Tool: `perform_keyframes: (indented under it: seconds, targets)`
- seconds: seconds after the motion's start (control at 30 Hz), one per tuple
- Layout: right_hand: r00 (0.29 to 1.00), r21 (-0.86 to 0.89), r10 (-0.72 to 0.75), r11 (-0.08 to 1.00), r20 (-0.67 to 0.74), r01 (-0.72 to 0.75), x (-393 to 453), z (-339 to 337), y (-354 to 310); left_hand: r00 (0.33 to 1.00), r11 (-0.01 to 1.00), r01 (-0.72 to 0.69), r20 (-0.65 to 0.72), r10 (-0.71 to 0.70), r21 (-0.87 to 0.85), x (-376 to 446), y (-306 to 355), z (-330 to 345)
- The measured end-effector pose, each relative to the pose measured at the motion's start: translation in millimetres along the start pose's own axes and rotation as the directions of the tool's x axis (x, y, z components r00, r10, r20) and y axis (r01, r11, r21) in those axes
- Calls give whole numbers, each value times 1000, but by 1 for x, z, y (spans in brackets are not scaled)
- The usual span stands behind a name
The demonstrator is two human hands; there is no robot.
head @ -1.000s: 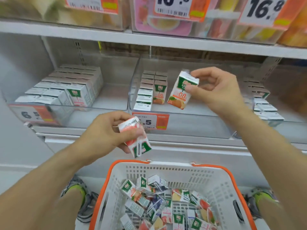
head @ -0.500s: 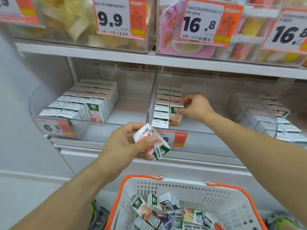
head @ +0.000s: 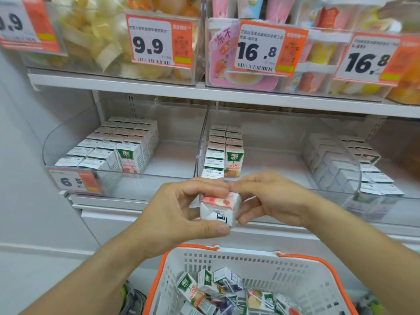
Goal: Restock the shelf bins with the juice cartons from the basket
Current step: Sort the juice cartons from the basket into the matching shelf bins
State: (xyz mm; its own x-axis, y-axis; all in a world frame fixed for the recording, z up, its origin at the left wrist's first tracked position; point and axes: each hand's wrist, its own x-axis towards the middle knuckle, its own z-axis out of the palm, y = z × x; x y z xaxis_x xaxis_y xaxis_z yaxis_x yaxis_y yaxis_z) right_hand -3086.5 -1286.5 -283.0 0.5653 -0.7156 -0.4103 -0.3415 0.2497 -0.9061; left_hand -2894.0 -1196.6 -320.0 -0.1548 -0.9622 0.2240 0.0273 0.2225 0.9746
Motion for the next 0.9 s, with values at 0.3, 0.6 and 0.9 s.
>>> perform_keyframes:
  seconds: [0.3, 0.6, 0.9]
  targets:
    - [875, 36, -414, 899, -252, 436, 8, 38, -25, 810, 904, 89, -559, 178, 417, -6, 1, -62]
    - [584, -419, -798, 585, -146, 694, 120, 126, -83, 635, 534, 425, -661, 400, 731, -28, -58, -189]
    - [727, -626, -665, 644, -174, 439, 209, 156, -72, 589, 528, 398, -651, 479, 750, -28, -69, -192]
